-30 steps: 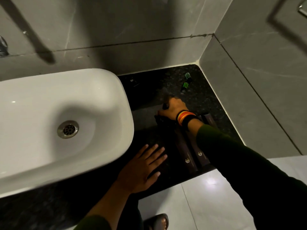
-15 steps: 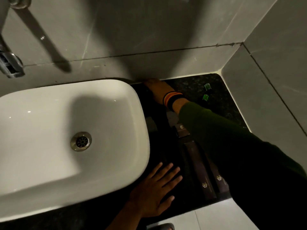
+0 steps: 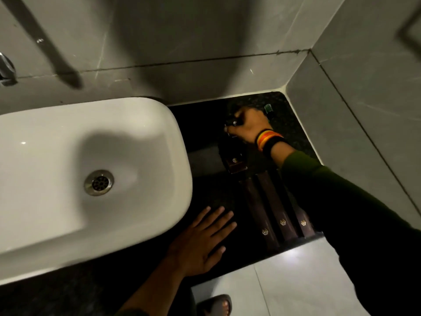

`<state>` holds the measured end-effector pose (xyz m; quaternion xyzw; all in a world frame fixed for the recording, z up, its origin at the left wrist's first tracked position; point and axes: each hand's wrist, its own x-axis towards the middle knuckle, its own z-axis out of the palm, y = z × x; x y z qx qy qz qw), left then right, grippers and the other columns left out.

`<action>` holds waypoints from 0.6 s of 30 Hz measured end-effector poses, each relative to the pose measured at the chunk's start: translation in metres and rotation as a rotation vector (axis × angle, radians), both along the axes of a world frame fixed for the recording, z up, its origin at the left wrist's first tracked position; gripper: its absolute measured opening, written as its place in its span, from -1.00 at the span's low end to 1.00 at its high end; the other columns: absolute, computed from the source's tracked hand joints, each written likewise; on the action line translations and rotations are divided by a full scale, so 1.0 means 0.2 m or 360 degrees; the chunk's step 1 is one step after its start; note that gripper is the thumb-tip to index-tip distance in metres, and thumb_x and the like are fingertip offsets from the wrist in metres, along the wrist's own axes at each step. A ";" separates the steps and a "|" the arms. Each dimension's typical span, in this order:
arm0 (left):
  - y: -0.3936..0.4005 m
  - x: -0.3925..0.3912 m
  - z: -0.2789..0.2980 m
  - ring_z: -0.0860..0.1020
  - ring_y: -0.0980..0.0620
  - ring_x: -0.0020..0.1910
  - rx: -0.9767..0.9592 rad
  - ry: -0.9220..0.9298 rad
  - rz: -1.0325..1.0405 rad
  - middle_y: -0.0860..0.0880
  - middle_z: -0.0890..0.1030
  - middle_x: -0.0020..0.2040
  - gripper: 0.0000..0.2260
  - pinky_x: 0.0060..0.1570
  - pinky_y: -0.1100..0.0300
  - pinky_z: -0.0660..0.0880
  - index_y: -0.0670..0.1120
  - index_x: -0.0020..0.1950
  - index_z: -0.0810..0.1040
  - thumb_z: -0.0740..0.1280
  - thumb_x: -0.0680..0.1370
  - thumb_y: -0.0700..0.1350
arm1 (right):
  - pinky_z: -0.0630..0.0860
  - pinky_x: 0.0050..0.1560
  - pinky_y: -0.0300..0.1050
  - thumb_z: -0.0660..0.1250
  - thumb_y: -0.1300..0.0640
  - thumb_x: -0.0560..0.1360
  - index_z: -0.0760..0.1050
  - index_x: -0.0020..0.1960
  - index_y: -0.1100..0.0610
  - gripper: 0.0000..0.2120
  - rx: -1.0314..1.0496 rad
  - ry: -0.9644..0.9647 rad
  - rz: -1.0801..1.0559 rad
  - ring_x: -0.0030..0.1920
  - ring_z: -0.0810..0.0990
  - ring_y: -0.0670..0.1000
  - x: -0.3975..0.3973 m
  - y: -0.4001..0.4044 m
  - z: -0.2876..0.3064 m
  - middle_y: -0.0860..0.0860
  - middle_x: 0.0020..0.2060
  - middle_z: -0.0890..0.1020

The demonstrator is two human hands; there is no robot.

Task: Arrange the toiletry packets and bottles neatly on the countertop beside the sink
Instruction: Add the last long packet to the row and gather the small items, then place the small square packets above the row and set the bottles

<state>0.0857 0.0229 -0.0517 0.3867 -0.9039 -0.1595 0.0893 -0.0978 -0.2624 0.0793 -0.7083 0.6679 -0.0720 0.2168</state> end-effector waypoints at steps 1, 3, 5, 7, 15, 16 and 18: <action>0.00 0.00 0.00 0.02 -0.09 0.79 -0.0014 0.0002 -0.0001 -0.03 0.14 0.80 -0.34 0.69 -0.18 0.01 -0.01 0.78 0.26 0.27 0.69 0.12 | 0.53 0.11 -0.05 0.52 -0.17 0.31 0.59 0.12 0.11 -0.50 0.0041 0.0010 -0.0073 0.13 0.63 0.17 -0.07 0.05 0.00 0.13 0.08 0.68; 0.00 0.00 0.00 0.04 -0.10 0.79 -0.0017 0.0024 0.0005 -0.03 0.16 0.79 -0.34 0.69 -0.19 0.03 -0.01 0.77 0.28 0.30 0.68 0.11 | 0.53 0.10 -0.06 0.51 -0.20 0.31 0.62 0.07 0.07 -0.54 0.0134 0.0027 -0.0175 0.11 0.63 0.17 -0.19 0.15 0.00 0.12 0.07 0.69; 0.00 0.00 0.00 0.03 -0.09 0.79 -0.0025 0.0048 0.0000 -0.03 0.16 0.80 -0.36 0.70 -0.20 0.05 -0.01 0.77 0.28 0.29 0.69 0.10 | 0.53 0.09 -0.06 0.50 -0.21 0.32 0.64 0.07 0.04 -0.56 0.0189 0.0036 -0.0211 0.11 0.63 0.18 -0.26 0.24 -0.01 0.12 0.07 0.68; 0.00 0.01 0.01 0.02 -0.08 0.79 -0.0023 0.0074 0.0001 -0.03 0.16 0.80 -0.38 0.70 -0.20 0.05 -0.01 0.77 0.28 0.27 0.71 0.10 | 0.53 0.09 -0.05 0.50 -0.19 0.33 0.63 0.10 0.03 -0.57 0.0217 0.0030 -0.0227 0.12 0.63 0.19 -0.30 0.30 -0.04 0.12 0.09 0.68; 0.01 0.01 0.00 0.01 -0.06 0.79 0.0004 0.0104 0.0023 -0.02 0.15 0.80 -0.38 0.71 -0.19 0.03 0.00 0.77 0.27 0.27 0.72 0.09 | 0.57 0.15 -0.01 0.53 -0.13 0.33 0.58 0.14 0.02 -0.55 0.0264 -0.0017 -0.0240 0.12 0.64 0.16 -0.29 0.33 -0.09 0.08 0.12 0.67; 0.01 0.01 0.00 0.01 -0.06 0.79 0.0008 0.0111 0.0026 -0.01 0.14 0.80 -0.38 0.71 -0.18 0.02 0.00 0.77 0.27 0.27 0.72 0.09 | 0.56 0.17 -0.01 0.54 -0.12 0.32 0.58 0.15 0.03 -0.54 0.0262 -0.0039 -0.0258 0.13 0.64 0.15 -0.31 0.31 -0.09 0.08 0.12 0.67; 0.01 0.00 0.00 0.01 -0.06 0.79 -0.0001 0.0094 0.0029 -0.01 0.14 0.80 -0.37 0.72 -0.16 -0.01 0.00 0.77 0.27 0.28 0.71 0.09 | 0.54 0.21 -0.02 0.55 -0.08 0.33 0.56 0.15 0.04 -0.55 0.0248 -0.0086 -0.0305 0.15 0.63 0.13 -0.34 0.26 -0.07 0.08 0.13 0.66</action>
